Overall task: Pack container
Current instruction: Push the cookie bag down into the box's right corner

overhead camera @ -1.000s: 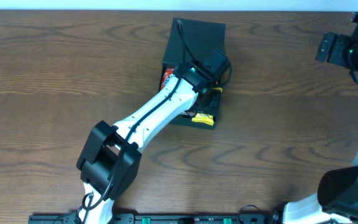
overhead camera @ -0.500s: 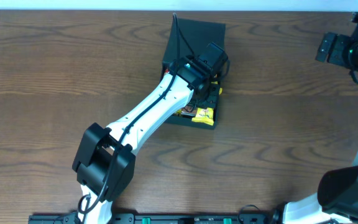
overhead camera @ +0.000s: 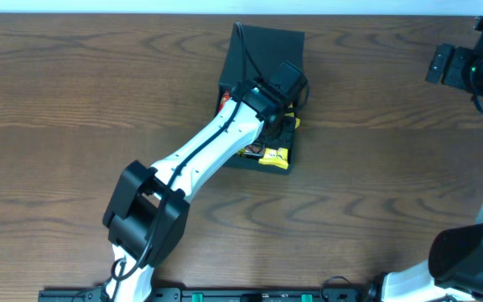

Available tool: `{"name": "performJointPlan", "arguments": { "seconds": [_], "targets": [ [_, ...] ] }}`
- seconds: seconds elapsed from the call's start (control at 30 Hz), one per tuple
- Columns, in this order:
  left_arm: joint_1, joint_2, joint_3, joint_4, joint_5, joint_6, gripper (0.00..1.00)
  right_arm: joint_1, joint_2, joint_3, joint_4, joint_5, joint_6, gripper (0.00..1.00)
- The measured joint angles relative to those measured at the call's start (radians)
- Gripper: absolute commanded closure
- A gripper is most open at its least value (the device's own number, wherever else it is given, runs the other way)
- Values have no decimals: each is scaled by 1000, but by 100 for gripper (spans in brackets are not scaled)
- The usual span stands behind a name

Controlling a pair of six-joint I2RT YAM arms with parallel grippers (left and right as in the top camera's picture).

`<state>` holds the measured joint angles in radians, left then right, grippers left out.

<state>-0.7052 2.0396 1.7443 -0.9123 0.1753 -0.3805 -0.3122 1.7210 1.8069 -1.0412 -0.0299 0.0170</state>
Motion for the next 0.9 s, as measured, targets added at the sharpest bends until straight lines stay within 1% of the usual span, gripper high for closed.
{"name": "performJointPlan", "arguments": {
  "seconds": [0.17,0.53,0.9],
  "targets": [
    [0,34,0,16,26,13,94,0,0,0,-2,0,0,1],
    [0,42,0,42,65,16,94,0,0,0,-2,0,0,1],
    [0,65,0,53,65,38,94,0,0,0,-10,0,0,1]
  ]
}}
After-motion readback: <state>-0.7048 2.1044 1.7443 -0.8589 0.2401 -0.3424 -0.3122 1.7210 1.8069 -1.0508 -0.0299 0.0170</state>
